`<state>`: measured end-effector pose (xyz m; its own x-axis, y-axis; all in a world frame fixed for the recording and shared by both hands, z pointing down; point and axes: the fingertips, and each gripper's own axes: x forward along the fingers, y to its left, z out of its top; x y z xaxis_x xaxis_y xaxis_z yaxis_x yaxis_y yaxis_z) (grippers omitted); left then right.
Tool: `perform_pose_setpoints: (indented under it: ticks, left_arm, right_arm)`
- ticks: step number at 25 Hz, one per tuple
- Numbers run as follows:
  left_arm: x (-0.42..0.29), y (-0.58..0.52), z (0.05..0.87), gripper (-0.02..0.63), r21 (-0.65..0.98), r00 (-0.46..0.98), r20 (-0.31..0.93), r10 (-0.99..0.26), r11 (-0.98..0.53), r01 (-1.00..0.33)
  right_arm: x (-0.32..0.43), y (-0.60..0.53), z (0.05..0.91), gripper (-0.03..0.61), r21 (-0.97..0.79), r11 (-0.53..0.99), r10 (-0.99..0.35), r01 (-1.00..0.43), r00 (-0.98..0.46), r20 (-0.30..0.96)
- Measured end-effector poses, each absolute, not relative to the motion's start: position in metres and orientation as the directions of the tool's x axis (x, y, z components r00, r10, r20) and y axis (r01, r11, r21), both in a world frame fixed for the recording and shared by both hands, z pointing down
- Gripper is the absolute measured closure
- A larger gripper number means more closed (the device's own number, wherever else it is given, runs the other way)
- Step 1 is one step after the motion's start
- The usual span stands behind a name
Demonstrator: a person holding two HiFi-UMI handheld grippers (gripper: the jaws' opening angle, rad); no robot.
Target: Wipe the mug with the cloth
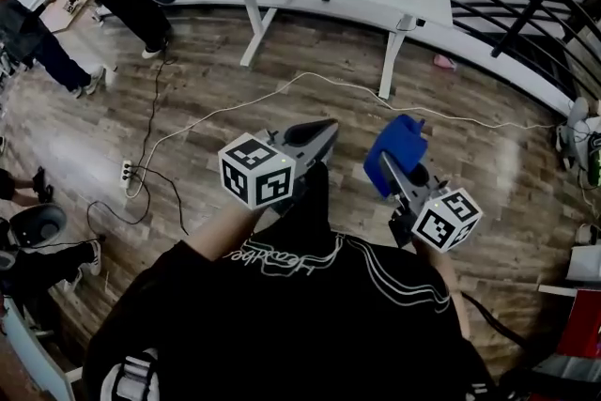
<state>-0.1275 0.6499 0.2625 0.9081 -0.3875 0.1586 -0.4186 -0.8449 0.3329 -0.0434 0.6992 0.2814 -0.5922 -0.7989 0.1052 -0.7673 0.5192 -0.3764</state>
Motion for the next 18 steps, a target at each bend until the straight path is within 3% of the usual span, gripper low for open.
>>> perform_pose_setpoints:
  ticks: [7, 13, 18]
  left_arm:
    - [-0.094, 0.445, 0.303, 0.609, 0.400, 0.916, 0.189, -0.353, -0.825, -0.400]
    - [-0.065, 0.219, 0.325, 0.609, 0.333, 0.901, 0.269, -0.340, -0.845, -0.418]
    - [-0.039, 0.089, 0.327, 0.609, 0.319, 0.900, 0.263, -0.347, -0.849, -0.420]
  right_arm:
    - [-0.013, 0.504, 0.315, 0.525, -0.404, 0.482, -0.808, -0.778, -0.572, 0.138]
    - [0.015, 0.280, 0.320, 0.525, -0.439, 0.477, -0.806, -0.762, -0.578, 0.127]
    - [0.042, 0.152, 0.310, 0.524, -0.459, 0.460, -0.830, -0.760, -0.551, 0.082]
